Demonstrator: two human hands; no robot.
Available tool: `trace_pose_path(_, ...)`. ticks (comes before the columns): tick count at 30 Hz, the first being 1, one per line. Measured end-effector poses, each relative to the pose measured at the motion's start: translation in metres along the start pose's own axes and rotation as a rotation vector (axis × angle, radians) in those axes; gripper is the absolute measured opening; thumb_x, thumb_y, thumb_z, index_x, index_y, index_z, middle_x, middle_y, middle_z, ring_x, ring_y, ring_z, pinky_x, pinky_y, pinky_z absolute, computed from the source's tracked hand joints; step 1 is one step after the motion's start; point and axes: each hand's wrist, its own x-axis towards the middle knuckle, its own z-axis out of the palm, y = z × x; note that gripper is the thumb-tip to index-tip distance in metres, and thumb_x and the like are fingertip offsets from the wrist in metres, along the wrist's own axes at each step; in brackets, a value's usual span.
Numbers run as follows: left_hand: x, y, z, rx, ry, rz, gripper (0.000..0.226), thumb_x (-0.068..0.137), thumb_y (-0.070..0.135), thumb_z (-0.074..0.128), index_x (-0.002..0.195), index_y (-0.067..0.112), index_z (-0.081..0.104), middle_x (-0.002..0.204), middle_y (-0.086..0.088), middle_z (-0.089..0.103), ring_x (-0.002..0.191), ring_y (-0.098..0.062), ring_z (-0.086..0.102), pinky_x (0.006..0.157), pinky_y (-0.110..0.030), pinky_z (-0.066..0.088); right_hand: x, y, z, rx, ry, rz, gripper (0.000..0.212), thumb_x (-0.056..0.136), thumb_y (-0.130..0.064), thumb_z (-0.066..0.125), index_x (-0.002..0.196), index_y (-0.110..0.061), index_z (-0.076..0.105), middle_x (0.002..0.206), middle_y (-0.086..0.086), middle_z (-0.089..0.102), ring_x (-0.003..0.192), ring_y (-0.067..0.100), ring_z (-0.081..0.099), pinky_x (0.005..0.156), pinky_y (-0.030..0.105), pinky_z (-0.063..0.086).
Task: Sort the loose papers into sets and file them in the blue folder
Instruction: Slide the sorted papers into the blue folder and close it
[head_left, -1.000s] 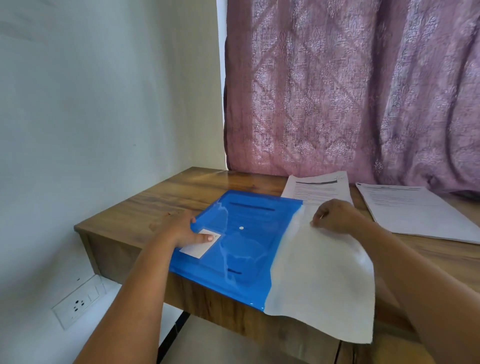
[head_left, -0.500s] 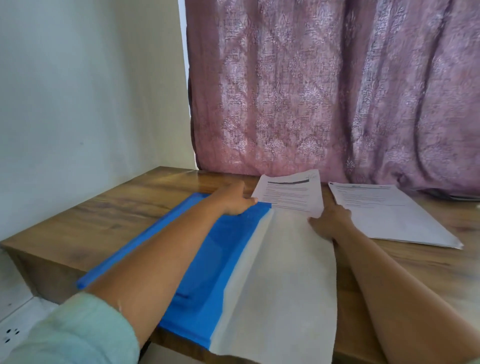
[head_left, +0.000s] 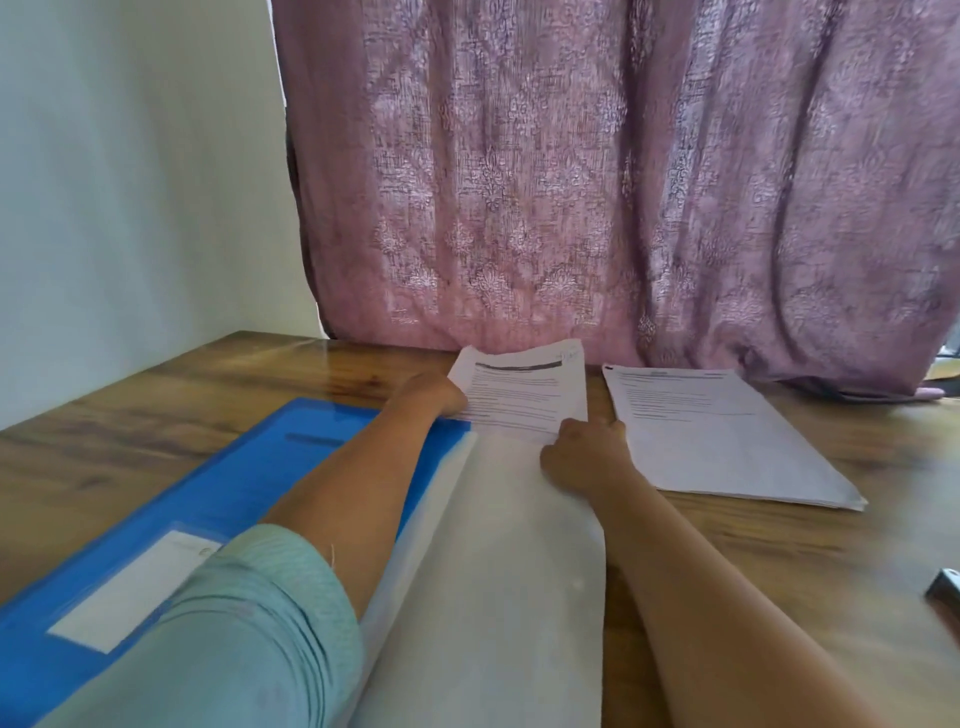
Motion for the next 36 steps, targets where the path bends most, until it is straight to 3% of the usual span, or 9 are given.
trace_pose_path(6,0.004,-0.007,0.004,-0.228,0.076,-0.058,0.034,0.094,0.021,0.054,0.127,0.010,0.058,0.129,-0.012,0.057,0.101,-0.026,0.055,0.086,-0.034,0.043,-0.008,-0.004,-0.005,0.037,0.001,0.028,0.050,0.089,-0.031,0.036,0.133,-0.009,0.047,0.144,0.018,0.036,0.132,0.037,0.031,0.101,0.041,0.035)
trace_pose_path(15,-0.002,-0.005,-0.017,-0.643,0.124,0.243,0.024,0.103,0.024,0.045,0.123,0.016,0.055,0.122,-0.007,0.063,0.106,-0.025,0.060,0.096,-0.045,0.049,-0.014,-0.001,-0.019,0.476,0.076,0.040,0.062,0.085,-0.023,0.060,0.143,-0.020,0.039,0.140,0.008,0.037,0.126,0.028,0.042,0.102,0.034,0.043)
trace_pose_path(20,-0.011,0.013,-0.028,-0.982,0.282,0.373,0.015,0.103,0.020,0.046,0.111,0.010,0.055,0.100,-0.002,0.066,0.094,-0.021,0.063,0.085,-0.038,0.053,-0.021,0.001,-0.033,0.632,0.368,-0.110,0.060,0.089,-0.013,0.062,0.145,-0.013,0.039,0.148,0.002,0.027,0.131,0.020,0.038,0.103,0.019,0.030)
trace_pose_path(23,-0.023,0.029,-0.031,-1.105,0.295,0.462,0.009,0.103,0.020,0.045,0.101,0.018,0.054,0.099,-0.002,0.066,0.089,-0.017,0.066,0.077,-0.034,0.056,-0.023,0.000,-0.043,0.703,0.575,-0.187,0.058,0.090,-0.006,0.060,0.144,-0.010,0.041,0.152,0.003,0.023,0.137,0.020,0.034,0.111,0.023,0.030)
trace_pose_path(26,-0.038,0.046,-0.032,-1.165,0.342,0.559,0.009,0.104,0.018,0.043,0.103,0.015,0.051,0.098,0.000,0.065,0.083,-0.008,0.065,0.071,-0.024,0.056,-0.028,-0.007,-0.052,0.722,0.690,-0.243,0.056,0.092,0.000,0.055,0.145,-0.010,0.041,0.157,0.001,0.016,0.141,0.017,0.028,0.113,0.027,0.032)
trace_pose_path(28,-0.047,0.054,-0.031,-1.189,0.343,0.608,0.010,0.104,0.018,0.042,0.101,0.018,0.051,0.100,0.000,0.066,0.086,-0.008,0.065,0.076,-0.026,0.057,-0.031,-0.010,-0.054,0.712,0.695,-0.273,0.056,0.093,0.002,0.053,0.146,-0.010,0.039,0.158,0.000,0.012,0.140,0.012,0.024,0.111,0.019,0.029)
trace_pose_path(31,-0.048,0.055,-0.022,-1.160,0.313,0.609,0.012,0.105,0.021,0.040,0.106,0.021,0.052,0.104,0.002,0.066,0.093,-0.012,0.065,0.083,-0.031,0.057,-0.032,-0.007,-0.049,0.704,0.704,-0.268,0.061,0.090,0.007,0.052,0.146,-0.011,0.037,0.155,0.001,0.012,0.141,0.016,0.024,0.112,0.024,0.031)
trace_pose_path(34,-0.043,0.047,-0.008,-1.066,0.287,0.547,0.015,0.105,0.025,0.041,0.116,0.023,0.050,0.107,0.004,0.064,0.095,-0.008,0.063,0.083,-0.025,0.054,-0.026,0.002,-0.043,0.754,0.689,-0.131,0.065,0.086,0.009,0.054,0.145,-0.009,0.031,0.146,0.009,0.025,0.128,0.022,0.039,0.101,0.023,0.038)
trace_pose_path(36,-0.039,0.042,0.001,-1.027,0.279,0.508,0.016,0.105,0.021,0.041,0.116,0.021,0.052,0.103,0.006,0.062,0.091,-0.004,0.060,0.076,-0.011,0.050,-0.019,0.008,-0.040,0.905,0.607,0.009,0.069,0.087,0.002,0.055,0.147,-0.005,0.021,0.146,0.014,0.030,0.124,0.027,0.046,0.103,0.034,0.043)
